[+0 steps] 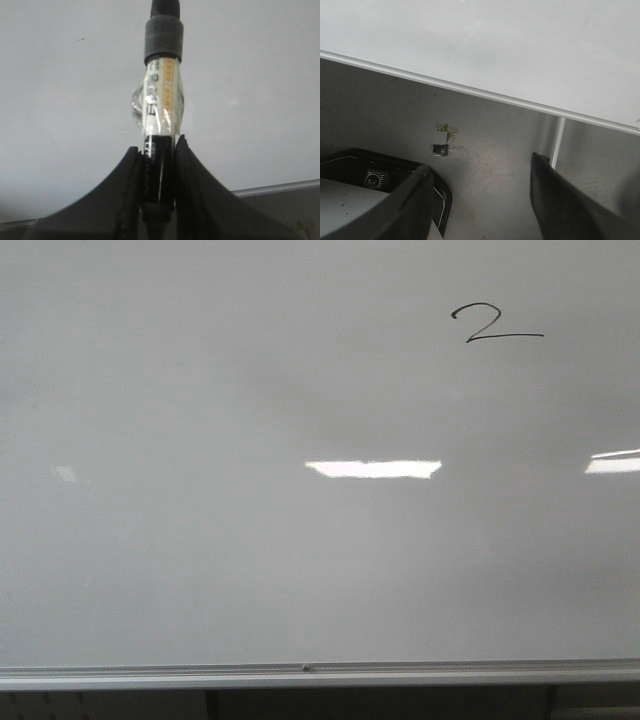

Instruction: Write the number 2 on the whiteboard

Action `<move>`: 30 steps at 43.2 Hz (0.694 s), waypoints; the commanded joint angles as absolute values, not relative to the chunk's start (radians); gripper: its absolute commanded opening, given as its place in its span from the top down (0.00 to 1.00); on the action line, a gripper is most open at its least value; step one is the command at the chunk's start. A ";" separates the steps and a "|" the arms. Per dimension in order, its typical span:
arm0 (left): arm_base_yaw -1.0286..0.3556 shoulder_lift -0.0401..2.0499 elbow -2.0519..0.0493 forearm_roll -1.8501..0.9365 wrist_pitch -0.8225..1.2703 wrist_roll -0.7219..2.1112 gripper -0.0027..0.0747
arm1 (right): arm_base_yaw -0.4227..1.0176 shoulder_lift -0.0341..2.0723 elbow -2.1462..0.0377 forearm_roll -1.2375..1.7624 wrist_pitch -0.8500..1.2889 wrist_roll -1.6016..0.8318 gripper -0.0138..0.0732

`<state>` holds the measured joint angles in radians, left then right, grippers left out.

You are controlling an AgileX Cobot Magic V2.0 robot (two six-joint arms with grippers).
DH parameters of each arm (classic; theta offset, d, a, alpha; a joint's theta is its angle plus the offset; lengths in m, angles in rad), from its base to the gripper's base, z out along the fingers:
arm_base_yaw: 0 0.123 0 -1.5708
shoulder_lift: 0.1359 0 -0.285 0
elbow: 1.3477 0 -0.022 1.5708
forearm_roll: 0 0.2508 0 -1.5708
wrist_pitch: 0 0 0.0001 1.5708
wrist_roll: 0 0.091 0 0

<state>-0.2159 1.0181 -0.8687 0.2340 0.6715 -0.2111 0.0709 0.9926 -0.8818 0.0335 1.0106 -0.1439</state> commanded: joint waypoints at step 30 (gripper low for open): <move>-0.044 1.367 -0.784 0.221 -0.121 -0.306 0.90 | 0.181 0.736 -0.912 0.000 0.982 -0.110 0.32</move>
